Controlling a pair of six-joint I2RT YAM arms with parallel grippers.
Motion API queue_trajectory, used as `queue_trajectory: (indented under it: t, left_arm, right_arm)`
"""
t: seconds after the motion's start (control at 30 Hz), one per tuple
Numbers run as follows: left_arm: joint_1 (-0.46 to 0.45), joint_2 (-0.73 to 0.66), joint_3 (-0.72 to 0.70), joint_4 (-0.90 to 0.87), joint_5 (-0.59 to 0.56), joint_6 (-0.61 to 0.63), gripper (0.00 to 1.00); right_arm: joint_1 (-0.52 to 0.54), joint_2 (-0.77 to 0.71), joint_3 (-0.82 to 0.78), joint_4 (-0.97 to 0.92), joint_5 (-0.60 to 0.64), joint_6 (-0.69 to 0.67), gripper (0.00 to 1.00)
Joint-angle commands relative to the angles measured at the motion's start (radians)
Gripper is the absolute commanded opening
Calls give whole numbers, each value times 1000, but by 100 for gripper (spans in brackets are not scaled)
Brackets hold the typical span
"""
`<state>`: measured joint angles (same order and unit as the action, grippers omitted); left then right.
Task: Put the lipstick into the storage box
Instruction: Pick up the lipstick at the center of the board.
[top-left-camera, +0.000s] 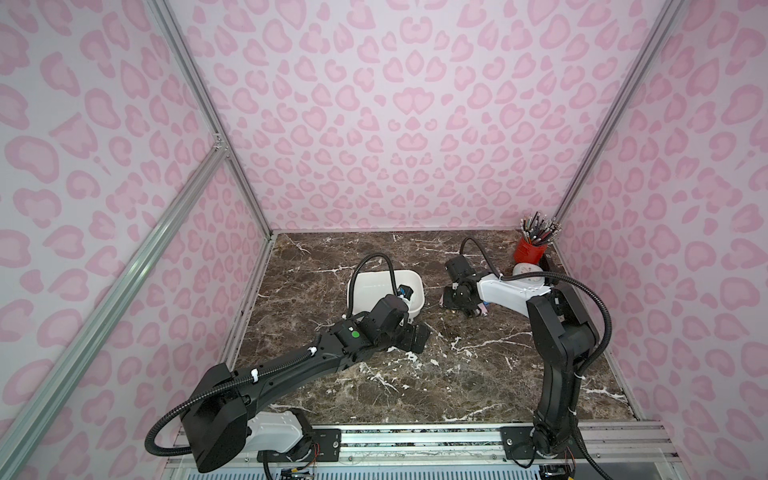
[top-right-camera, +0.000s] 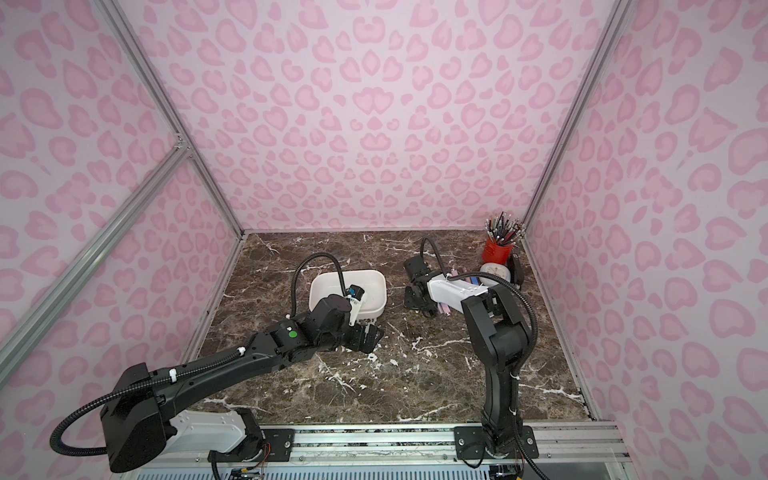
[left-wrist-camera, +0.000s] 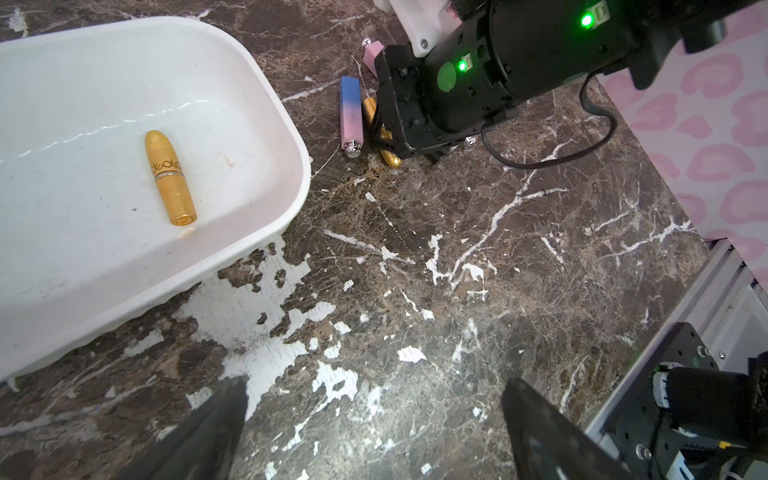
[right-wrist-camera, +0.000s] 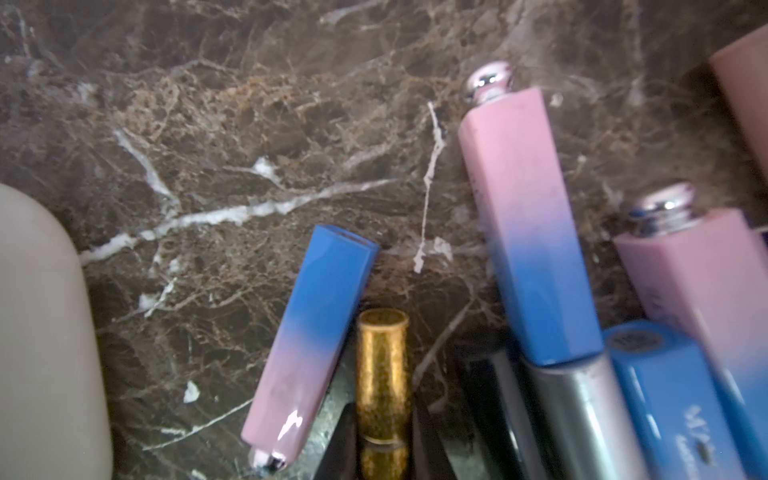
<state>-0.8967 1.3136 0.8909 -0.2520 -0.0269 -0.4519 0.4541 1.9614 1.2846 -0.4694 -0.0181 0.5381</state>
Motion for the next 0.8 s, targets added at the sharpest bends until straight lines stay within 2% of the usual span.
queue_trajectory:
  t: [0.0,0.23,0.43,0.57,0.77]
  left_arm:
    - [-1,-13,-12,24,-10,2,98]
    - [-2,-52,-33,17,-36,7,98]
    - [-1,-91,-63,7,-63,2,98]
    - [-1,-137,-101,2,-81,-11,98]
    - [-1,-235,-149,-38,-129,-25,98]
  right_arm:
    - [9,-2,-2,-60,28,3,17]
    - [47,-88,26,-136,93,-6,17]
    - [111,-119,142,-207,116,-20,17]
    - [173,-67,284,-236,107,-31,17]
    - [246,108,512,-289,83,-47,17]
